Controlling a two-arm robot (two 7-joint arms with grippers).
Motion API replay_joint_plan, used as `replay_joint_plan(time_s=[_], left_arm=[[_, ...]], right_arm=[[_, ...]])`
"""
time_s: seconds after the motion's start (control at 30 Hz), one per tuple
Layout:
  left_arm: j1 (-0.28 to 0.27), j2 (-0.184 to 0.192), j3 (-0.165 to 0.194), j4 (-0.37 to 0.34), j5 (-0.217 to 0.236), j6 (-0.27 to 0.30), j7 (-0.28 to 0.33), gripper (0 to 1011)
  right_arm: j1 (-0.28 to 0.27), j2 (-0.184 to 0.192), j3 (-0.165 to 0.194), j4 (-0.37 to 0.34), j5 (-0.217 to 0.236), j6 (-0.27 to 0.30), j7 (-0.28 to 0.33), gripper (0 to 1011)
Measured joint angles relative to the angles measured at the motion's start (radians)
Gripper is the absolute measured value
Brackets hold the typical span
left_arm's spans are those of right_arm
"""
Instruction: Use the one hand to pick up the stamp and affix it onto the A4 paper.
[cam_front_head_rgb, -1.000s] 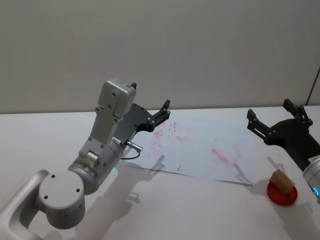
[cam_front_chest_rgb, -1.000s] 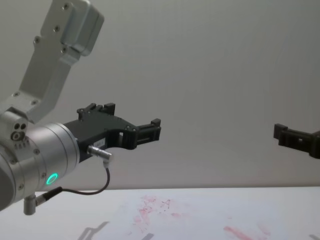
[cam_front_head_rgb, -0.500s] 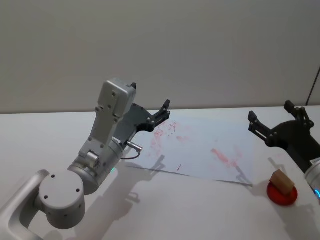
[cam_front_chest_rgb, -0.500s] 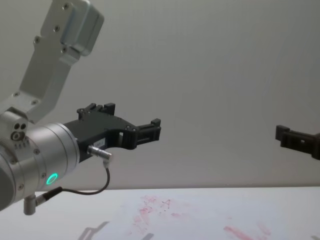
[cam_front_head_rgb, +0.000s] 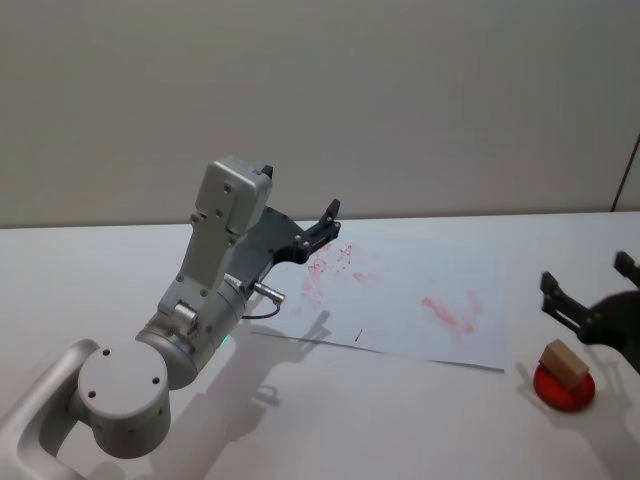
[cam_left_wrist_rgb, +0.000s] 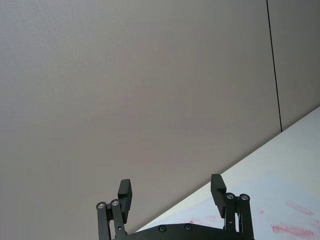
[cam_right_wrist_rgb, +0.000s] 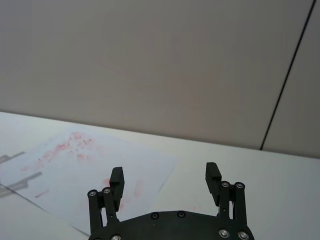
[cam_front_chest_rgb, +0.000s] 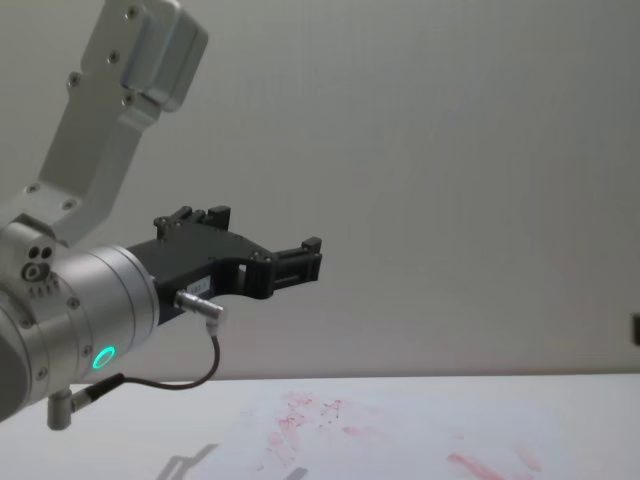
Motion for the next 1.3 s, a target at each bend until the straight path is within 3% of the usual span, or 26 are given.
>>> replay_joint_plan(time_s=[0.2,0.5,0.93,1.3], left_arm=[[0.0,0.0,0.0,0.0,0.0,0.0,0.0,1001],[0.0,0.0,0.0,0.0,0.0,0.0,0.0,1001],[0.0,0.0,0.0,0.0,0.0,0.0,0.0,1001],[0.0,0.0,0.0,0.0,0.0,0.0,0.0,1001]], right_arm=[[-0.065,0.046,0.026,-0.036,0.022,0.037,-0.033,1001],[-0.107,0.081,0.043,-0.06,0.04,0.118,-0.034,1001],[-0.094,0.093,0.038,-0.051,0.02,0.25,0.014,1001],[-0.051,0.078,0.025,-0.012,-0.021,0.317,0.049,1001]])
